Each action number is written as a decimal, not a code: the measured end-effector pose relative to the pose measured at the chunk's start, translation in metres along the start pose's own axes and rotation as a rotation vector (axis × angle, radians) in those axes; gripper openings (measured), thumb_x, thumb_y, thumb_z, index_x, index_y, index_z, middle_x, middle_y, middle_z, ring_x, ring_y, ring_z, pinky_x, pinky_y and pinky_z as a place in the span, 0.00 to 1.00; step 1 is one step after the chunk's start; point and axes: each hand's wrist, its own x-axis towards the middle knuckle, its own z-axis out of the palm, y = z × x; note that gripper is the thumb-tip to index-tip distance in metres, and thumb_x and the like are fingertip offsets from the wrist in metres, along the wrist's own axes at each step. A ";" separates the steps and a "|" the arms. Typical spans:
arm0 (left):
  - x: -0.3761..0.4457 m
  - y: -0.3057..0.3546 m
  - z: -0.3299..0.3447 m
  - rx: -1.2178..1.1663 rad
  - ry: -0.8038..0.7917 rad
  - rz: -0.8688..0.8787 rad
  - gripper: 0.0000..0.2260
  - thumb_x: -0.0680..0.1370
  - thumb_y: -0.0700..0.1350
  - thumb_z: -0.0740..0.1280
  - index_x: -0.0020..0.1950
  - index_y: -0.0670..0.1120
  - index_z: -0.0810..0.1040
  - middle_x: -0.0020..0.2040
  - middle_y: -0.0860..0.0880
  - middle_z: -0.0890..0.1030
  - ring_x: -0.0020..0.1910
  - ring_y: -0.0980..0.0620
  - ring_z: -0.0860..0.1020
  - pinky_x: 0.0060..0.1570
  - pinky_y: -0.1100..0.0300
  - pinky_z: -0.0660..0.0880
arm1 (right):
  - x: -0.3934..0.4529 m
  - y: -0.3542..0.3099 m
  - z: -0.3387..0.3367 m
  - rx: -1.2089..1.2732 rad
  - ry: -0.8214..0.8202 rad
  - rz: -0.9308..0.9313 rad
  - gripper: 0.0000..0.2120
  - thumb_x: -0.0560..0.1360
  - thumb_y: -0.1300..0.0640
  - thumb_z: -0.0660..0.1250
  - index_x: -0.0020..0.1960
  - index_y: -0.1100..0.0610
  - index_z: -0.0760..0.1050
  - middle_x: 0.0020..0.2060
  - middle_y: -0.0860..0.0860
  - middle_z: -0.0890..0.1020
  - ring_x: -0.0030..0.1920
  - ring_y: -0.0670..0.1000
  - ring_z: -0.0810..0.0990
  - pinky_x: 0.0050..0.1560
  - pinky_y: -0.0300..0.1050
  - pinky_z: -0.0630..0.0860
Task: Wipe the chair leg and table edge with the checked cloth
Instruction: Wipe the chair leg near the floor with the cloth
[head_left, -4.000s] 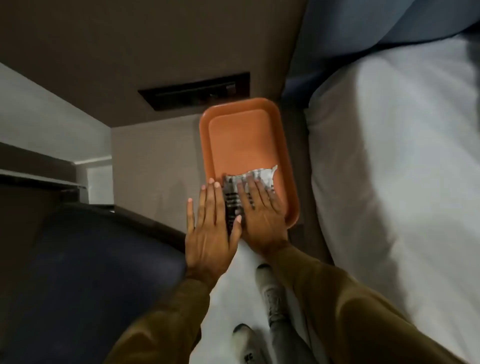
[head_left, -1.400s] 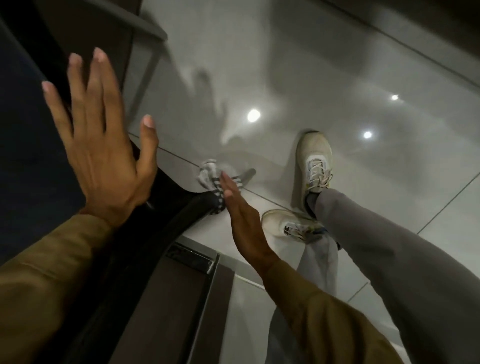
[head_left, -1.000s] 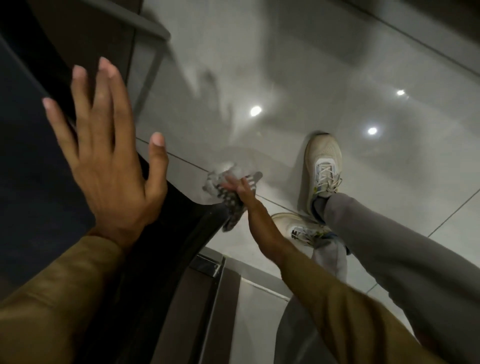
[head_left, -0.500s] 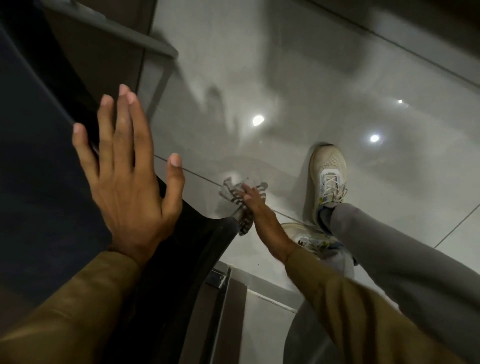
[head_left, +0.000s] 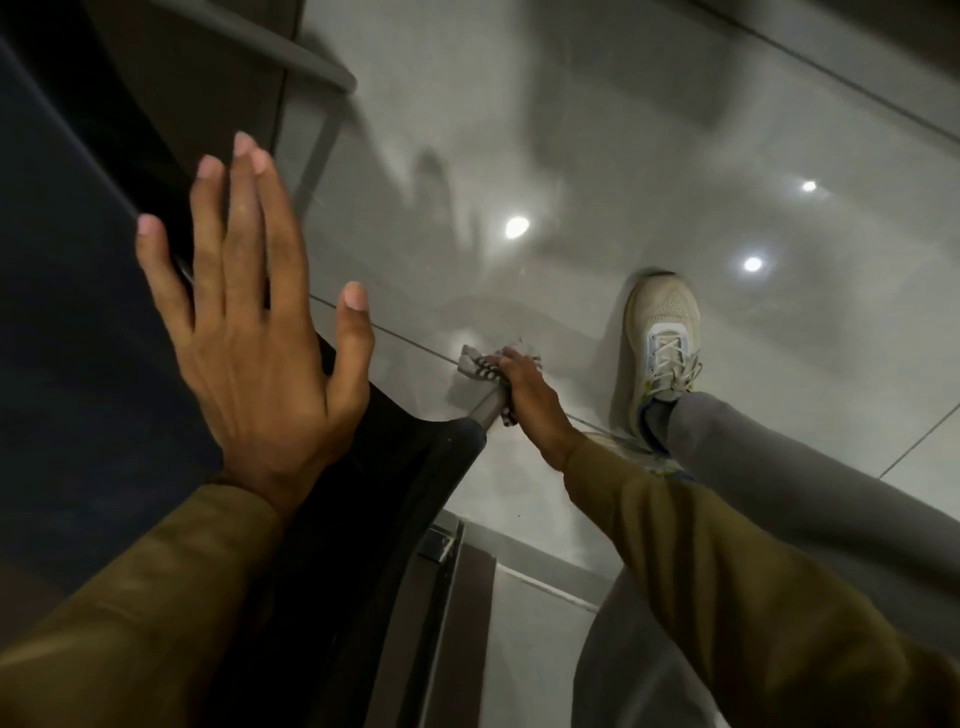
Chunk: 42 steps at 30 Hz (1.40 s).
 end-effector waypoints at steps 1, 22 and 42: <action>0.000 0.000 -0.001 -0.001 0.000 -0.005 0.33 0.88 0.58 0.46 0.88 0.39 0.55 0.88 0.42 0.59 0.89 0.42 0.56 0.87 0.42 0.43 | -0.011 -0.002 0.001 0.011 -0.026 -0.014 0.19 0.90 0.45 0.54 0.75 0.46 0.75 0.83 0.55 0.71 0.80 0.56 0.72 0.83 0.57 0.68; 0.002 0.001 -0.006 -0.040 0.000 -0.006 0.33 0.87 0.58 0.46 0.87 0.39 0.56 0.88 0.41 0.60 0.88 0.43 0.57 0.87 0.43 0.45 | -0.082 0.016 0.015 0.034 0.005 -0.280 0.24 0.87 0.34 0.54 0.82 0.32 0.66 0.81 0.26 0.66 0.83 0.29 0.60 0.82 0.26 0.56; 0.001 0.007 -0.015 -0.106 -0.090 -0.034 0.33 0.87 0.54 0.49 0.87 0.36 0.54 0.88 0.40 0.57 0.89 0.40 0.54 0.83 0.29 0.55 | -0.084 0.026 0.031 0.133 -0.010 -0.321 0.18 0.87 0.32 0.50 0.73 0.17 0.67 0.87 0.32 0.59 0.89 0.38 0.48 0.86 0.41 0.48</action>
